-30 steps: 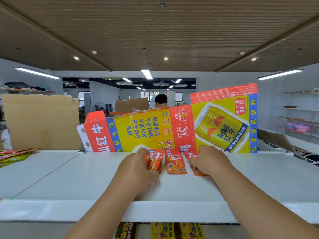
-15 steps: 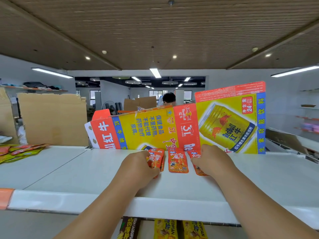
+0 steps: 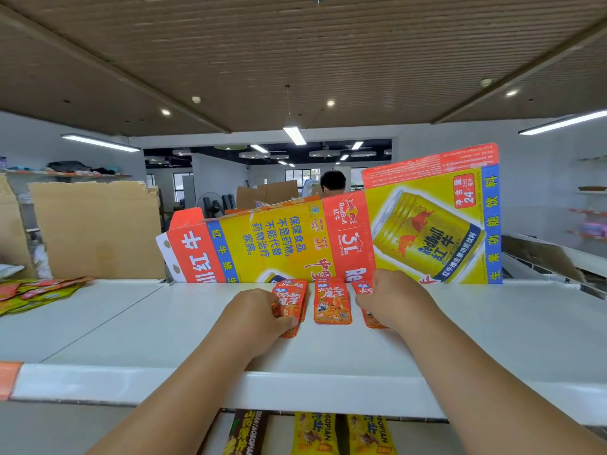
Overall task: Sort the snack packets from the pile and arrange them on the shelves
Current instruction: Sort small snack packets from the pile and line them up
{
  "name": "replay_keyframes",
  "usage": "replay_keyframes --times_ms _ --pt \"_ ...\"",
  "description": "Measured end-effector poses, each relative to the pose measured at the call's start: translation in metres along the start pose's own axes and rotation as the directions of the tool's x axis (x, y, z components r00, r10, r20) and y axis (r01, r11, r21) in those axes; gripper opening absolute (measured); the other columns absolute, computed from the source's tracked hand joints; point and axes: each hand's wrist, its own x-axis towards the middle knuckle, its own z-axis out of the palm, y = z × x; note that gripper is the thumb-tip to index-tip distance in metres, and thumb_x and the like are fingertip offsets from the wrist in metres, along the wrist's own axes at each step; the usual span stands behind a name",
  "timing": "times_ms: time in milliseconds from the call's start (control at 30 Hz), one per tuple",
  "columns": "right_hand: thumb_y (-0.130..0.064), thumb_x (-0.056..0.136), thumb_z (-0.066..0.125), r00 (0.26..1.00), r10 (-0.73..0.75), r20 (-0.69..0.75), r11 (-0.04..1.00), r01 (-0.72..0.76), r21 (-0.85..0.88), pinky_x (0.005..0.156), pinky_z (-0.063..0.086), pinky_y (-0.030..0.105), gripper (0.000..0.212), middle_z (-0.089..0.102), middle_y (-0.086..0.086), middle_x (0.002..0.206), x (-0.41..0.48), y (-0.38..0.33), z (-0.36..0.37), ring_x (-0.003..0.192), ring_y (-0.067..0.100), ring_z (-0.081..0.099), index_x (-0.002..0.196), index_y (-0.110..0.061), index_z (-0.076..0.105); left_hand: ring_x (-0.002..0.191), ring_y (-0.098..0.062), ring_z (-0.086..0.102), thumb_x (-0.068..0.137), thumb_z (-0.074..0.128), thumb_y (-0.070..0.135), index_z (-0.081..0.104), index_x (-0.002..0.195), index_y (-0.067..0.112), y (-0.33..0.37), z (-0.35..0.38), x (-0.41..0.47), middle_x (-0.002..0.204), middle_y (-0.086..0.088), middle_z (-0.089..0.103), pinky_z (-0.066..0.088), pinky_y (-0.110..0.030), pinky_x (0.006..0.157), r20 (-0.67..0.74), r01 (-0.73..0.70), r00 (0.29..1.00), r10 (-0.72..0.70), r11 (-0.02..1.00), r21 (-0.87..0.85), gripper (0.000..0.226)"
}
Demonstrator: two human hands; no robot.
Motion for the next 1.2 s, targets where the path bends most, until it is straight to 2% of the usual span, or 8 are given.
replay_keyframes --times_ms 200,333,467,667,800,933,1033,1200 --pt "-0.046 0.090 0.060 1.000 0.005 0.015 1.000 -0.005 -0.015 0.060 0.038 0.028 0.033 0.052 -0.002 0.084 -0.001 -0.002 -0.001 0.078 0.020 0.055 0.073 -0.027 0.038 0.105 -0.017 0.061 0.091 0.065 0.058 0.066 0.131 0.022 0.000 0.002 0.006 0.122 -0.002 0.068 0.049 -0.029 0.084 0.022 0.001 1.000 -0.001 1.000 0.018 0.054" --pt "-0.047 0.087 0.061 1.000 -0.004 0.010 1.000 0.004 -0.006 0.069 0.048 0.030 0.024 0.060 0.001 0.094 0.001 -0.001 0.003 0.084 0.022 0.060 0.087 -0.026 0.050 0.093 -0.017 0.061 0.090 0.064 0.059 0.071 0.118 0.021 0.001 0.004 0.009 0.105 -0.001 0.069 0.043 -0.028 0.071 0.030 0.002 1.000 -0.002 1.000 0.027 0.047" --pt "-0.048 0.085 0.061 1.000 -0.010 0.007 1.000 0.010 0.007 0.073 0.052 0.032 0.025 0.063 0.002 0.097 0.001 -0.001 0.005 0.086 0.022 0.061 0.092 -0.025 0.054 0.084 -0.015 0.057 0.089 0.065 0.060 0.072 0.113 0.020 -0.001 0.005 0.011 0.091 0.002 0.064 0.035 -0.026 0.062 0.013 0.003 1.000 -0.004 1.000 0.017 0.047" --pt "-0.049 0.085 0.064 1.000 -0.020 0.014 1.000 0.020 0.008 0.071 0.048 0.030 0.027 0.062 0.002 0.102 -0.001 -0.001 0.005 0.088 0.023 0.060 0.095 -0.027 0.052 0.066 -0.011 0.051 0.086 0.067 0.063 0.069 0.093 0.022 -0.003 0.006 0.013 0.072 0.006 0.056 0.029 -0.025 0.053 -0.002 0.033 0.999 -0.033 0.999 0.014 0.042" --pt "-0.048 0.086 0.065 1.000 -0.008 0.020 1.000 0.007 0.018 0.068 0.047 0.030 0.027 0.061 0.000 0.095 -0.001 -0.001 0.003 0.086 0.022 0.060 0.092 -0.025 0.053 0.063 -0.011 0.052 0.085 0.069 0.062 0.068 0.087 0.022 -0.002 0.005 0.013 0.068 0.005 0.056 0.028 -0.025 0.052 0.005 0.049 0.999 -0.049 0.999 -0.004 0.040" --pt "-0.046 0.086 0.067 1.000 0.007 0.021 0.999 -0.008 0.047 0.061 0.038 0.029 0.035 0.054 -0.002 0.085 -0.005 -0.003 0.000 0.079 0.021 0.055 0.074 -0.027 0.040 0.065 -0.011 0.053 0.084 0.069 0.063 0.073 0.095 0.022 -0.003 0.006 0.013 0.072 0.005 0.058 0.030 -0.025 0.052 -0.005 0.055 0.998 -0.055 0.998 0.000 0.043" --pt "-0.044 0.086 0.068 1.000 0.015 0.026 0.997 -0.017 0.074 0.062 0.038 0.030 0.037 0.052 -0.003 0.083 -0.008 -0.006 -0.002 0.078 0.021 0.053 0.072 -0.027 0.038 0.063 -0.011 0.052 0.085 0.068 0.063 0.071 0.088 0.021 -0.005 0.007 0.013 0.069 0.005 0.056 0.029 -0.025 0.051 -0.009 0.058 0.998 -0.058 0.998 0.005 0.043" --pt "-0.043 0.085 0.068 0.999 0.014 0.033 0.997 -0.016 0.071 0.056 0.035 0.029 0.037 0.051 -0.003 0.080 -0.010 -0.005 -0.004 0.074 0.020 0.051 0.072 -0.026 0.038 0.071 -0.010 0.058 0.085 0.069 0.064 0.074 0.096 0.022 -0.005 0.007 0.014 0.080 0.004 0.066 0.037 -0.026 0.056 -0.006 0.052 0.999 -0.052 0.999 -0.011 0.044"
